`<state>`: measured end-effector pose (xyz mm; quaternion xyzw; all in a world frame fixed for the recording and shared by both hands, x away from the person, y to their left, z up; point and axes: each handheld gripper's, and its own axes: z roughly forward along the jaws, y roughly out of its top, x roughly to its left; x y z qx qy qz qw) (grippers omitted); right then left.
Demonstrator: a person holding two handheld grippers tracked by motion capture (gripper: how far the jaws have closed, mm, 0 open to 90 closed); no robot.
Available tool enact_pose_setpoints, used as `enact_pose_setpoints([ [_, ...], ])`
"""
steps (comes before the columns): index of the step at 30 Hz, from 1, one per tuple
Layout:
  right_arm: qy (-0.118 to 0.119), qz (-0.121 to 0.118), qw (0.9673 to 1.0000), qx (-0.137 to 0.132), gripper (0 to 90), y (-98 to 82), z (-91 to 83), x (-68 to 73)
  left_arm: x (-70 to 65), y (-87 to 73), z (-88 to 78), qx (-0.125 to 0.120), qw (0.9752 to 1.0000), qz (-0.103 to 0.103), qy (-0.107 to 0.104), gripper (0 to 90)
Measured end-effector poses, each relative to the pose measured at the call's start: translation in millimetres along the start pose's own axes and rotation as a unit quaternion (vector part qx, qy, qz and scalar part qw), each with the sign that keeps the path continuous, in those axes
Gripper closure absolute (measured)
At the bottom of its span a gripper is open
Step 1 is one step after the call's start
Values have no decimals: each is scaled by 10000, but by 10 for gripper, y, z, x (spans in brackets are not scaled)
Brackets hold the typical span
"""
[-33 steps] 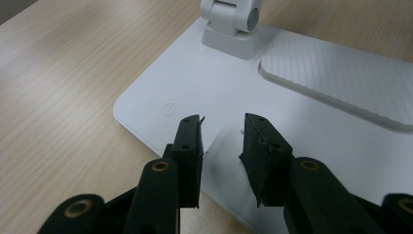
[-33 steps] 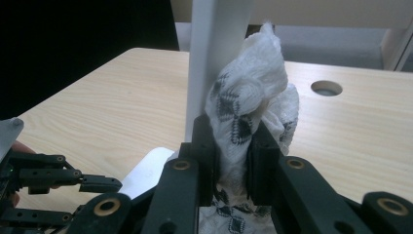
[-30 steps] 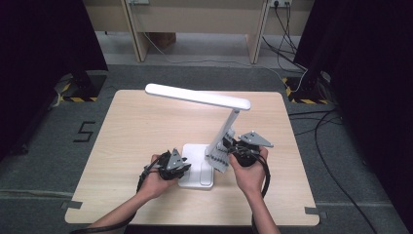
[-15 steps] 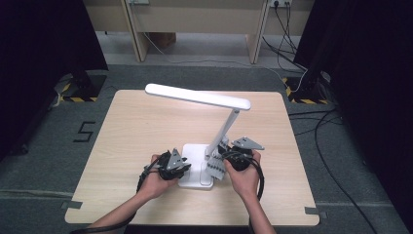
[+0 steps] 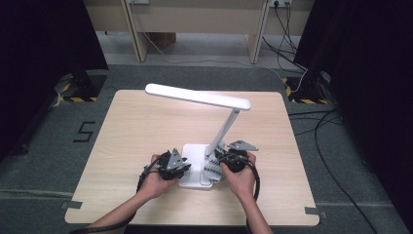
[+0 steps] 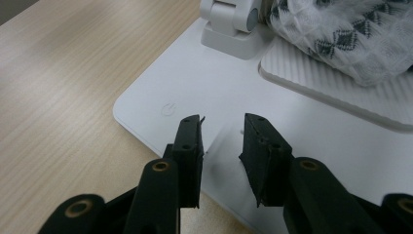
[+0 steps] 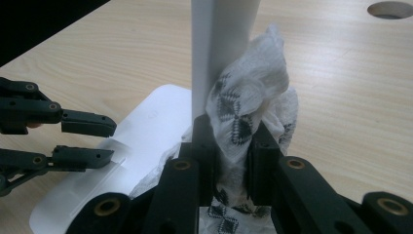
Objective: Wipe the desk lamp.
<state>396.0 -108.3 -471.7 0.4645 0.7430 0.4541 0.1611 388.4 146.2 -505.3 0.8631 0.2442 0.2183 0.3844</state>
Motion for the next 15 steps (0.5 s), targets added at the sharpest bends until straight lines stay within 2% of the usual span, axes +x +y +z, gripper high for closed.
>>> enact_pose_setpoints([
  [6,-6,48,10000,32,747,-16,71,-43,0,-1,0,-1,10000,1,0,676],
  [10,-149,111,9998,29,617,-24,80,-66,2,0,0,0,10000,-3,-9,675],
  [12,-251,127,9996,27,532,-15,54,-64,2,1,0,2,10000,3,-7,675],
  [15,-293,85,9995,37,454,19,-9,-57,0,2,1,-2,10000,-5,-5,675],
])
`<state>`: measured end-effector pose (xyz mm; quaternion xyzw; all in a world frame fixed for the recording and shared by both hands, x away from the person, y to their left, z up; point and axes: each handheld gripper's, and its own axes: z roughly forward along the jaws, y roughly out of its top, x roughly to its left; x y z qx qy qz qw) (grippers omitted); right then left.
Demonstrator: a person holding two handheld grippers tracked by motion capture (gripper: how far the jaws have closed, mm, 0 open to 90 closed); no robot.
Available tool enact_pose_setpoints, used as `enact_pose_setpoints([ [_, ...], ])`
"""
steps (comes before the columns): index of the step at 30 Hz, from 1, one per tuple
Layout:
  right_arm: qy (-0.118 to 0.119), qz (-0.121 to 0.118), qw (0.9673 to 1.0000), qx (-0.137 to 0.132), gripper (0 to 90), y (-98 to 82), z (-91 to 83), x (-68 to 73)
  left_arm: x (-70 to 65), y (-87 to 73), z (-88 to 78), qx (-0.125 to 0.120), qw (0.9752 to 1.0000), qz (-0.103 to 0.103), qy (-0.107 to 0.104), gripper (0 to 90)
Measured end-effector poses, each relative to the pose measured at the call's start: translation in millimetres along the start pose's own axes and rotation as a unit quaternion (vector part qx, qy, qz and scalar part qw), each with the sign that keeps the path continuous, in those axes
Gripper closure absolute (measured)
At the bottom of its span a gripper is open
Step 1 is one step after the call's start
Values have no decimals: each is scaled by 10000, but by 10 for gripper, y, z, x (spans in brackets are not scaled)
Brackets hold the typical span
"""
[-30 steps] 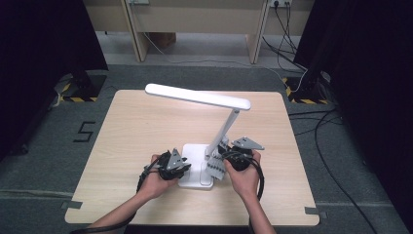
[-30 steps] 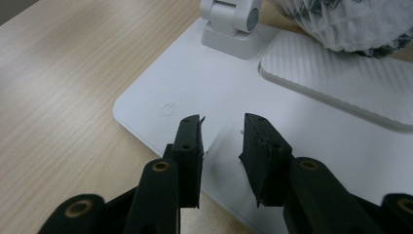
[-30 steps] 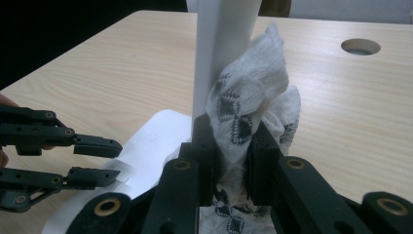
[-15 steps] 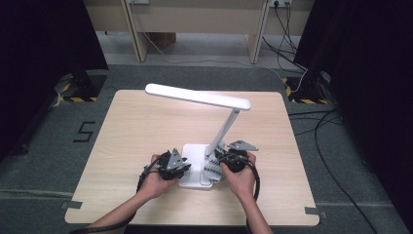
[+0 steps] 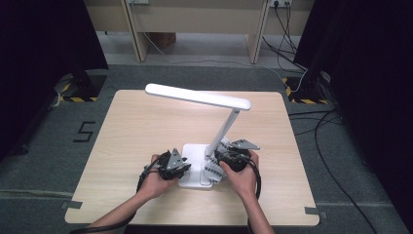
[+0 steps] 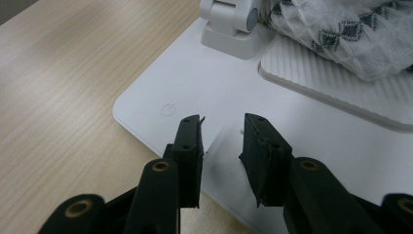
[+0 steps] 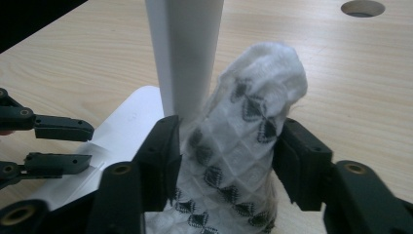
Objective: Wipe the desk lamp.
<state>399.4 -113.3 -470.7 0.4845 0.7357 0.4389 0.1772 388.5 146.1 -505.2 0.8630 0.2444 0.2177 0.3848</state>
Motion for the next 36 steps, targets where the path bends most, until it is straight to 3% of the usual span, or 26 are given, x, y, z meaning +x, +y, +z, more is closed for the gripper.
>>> enact_pose_setpoints([
  [6,-208,-53,9998,64,392,65,-130,35,-1,0,-1,11,10000,2,0,676],
  [9,-160,-13,9997,174,374,50,-144,52,4,2,-3,33,10000,30,-2,675],
  [17,-81,29,9978,660,342,-143,63,98,4,2,-1,20,10000,22,-2,675],
  [19,-5,199,9974,689,356,-176,102,88,6,2,-1,21,10000,24,-8,675],
  [21,114,250,9973,684,426,-198,134,49,5,2,-1,18,10000,25,-5,675],
  [23,178,322,9971,663,574,-208,148,26,3,2,0,14,10000,12,-2,675],
  [27,305,412,9966,641,785,-195,174,-38,3,0,1,5,10000,12,-2,675],
  [32,266,335,9976,543,833,-108,182,-41,5,0,0,7,10000,24,-7,675],
  [36,93,369,9986,355,835,-14,195,-90,3,1,1,4,10000,24,-4,676],
])
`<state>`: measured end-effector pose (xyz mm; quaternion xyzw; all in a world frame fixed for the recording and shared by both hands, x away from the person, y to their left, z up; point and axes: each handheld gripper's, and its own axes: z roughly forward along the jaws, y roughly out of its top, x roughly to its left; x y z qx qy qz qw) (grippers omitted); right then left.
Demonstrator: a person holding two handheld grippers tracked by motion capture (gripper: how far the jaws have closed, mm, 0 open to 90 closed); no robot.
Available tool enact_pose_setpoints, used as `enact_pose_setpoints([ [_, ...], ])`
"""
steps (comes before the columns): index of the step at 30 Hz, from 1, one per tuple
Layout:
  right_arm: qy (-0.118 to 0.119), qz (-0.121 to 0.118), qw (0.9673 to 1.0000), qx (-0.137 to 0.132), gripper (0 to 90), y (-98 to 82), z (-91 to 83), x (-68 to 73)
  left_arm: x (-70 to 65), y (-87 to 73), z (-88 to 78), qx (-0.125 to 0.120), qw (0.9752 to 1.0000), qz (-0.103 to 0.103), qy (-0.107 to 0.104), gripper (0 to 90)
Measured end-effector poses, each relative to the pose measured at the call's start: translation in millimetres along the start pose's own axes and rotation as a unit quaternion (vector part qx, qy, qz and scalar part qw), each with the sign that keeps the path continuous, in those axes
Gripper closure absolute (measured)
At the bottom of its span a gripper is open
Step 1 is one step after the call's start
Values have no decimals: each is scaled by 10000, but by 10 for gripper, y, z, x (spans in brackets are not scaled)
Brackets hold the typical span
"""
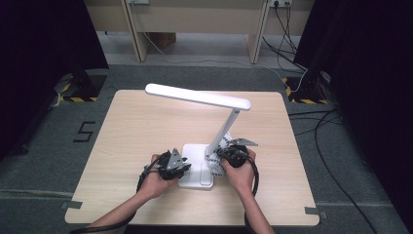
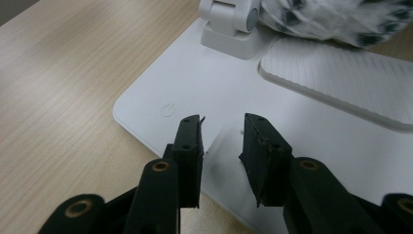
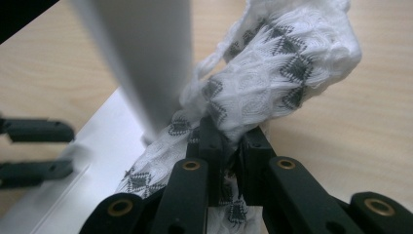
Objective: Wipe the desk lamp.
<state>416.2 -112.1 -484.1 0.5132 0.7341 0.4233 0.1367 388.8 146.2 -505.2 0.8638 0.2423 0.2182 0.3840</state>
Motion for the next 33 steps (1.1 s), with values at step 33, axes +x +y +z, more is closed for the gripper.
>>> enact_pose_setpoints([
  [33,508,-721,9935,715,843,-376,-334,283,-6,-1,5,-17,10000,-52,22,678],
])
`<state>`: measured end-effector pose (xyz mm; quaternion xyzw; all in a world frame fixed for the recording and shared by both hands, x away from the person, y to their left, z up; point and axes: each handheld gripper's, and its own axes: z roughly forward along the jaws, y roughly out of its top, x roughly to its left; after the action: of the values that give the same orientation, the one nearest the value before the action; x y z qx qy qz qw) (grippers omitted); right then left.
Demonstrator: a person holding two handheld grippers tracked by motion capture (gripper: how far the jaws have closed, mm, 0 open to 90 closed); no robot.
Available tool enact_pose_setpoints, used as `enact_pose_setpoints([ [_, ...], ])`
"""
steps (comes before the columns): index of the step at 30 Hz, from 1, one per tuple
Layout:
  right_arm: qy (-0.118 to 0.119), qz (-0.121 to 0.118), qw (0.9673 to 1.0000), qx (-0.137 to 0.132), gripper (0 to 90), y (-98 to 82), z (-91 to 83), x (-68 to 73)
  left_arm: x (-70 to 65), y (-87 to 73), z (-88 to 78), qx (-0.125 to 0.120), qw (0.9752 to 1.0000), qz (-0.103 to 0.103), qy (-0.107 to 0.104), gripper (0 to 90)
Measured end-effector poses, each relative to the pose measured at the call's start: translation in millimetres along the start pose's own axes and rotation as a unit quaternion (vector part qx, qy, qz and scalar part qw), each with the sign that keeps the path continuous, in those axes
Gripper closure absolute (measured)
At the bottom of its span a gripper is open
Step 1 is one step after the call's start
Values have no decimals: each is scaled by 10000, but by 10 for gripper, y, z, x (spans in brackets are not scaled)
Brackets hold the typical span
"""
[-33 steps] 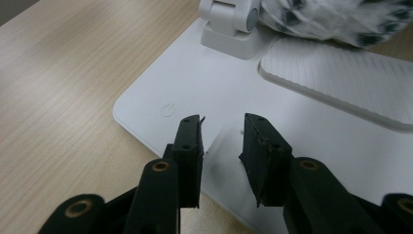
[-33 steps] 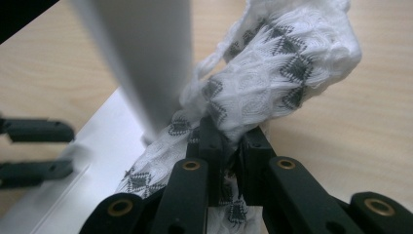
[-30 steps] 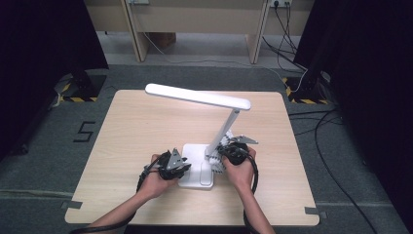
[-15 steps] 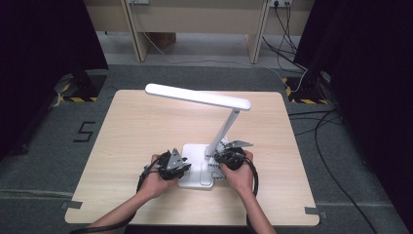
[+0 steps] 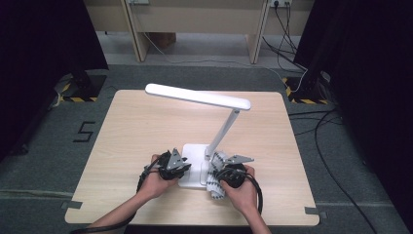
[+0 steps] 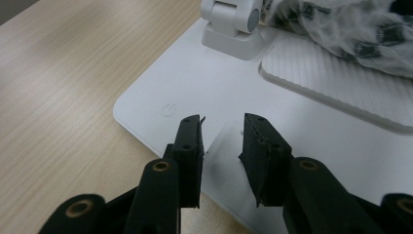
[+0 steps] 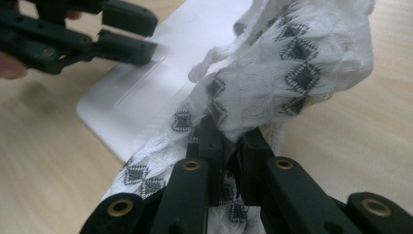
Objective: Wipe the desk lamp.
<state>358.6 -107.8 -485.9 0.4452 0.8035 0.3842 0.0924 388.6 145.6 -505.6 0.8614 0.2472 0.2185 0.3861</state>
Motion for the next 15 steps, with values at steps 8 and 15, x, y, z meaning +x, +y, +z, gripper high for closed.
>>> enact_pose_setpoints([
  [8,50,-48,9999,97,841,-76,-189,53,-2,2,-1,19,10000,17,4,678],
  [15,-481,77,9987,-135,838,29,-389,-160,-1,2,-1,16,10000,9,4,677],
])
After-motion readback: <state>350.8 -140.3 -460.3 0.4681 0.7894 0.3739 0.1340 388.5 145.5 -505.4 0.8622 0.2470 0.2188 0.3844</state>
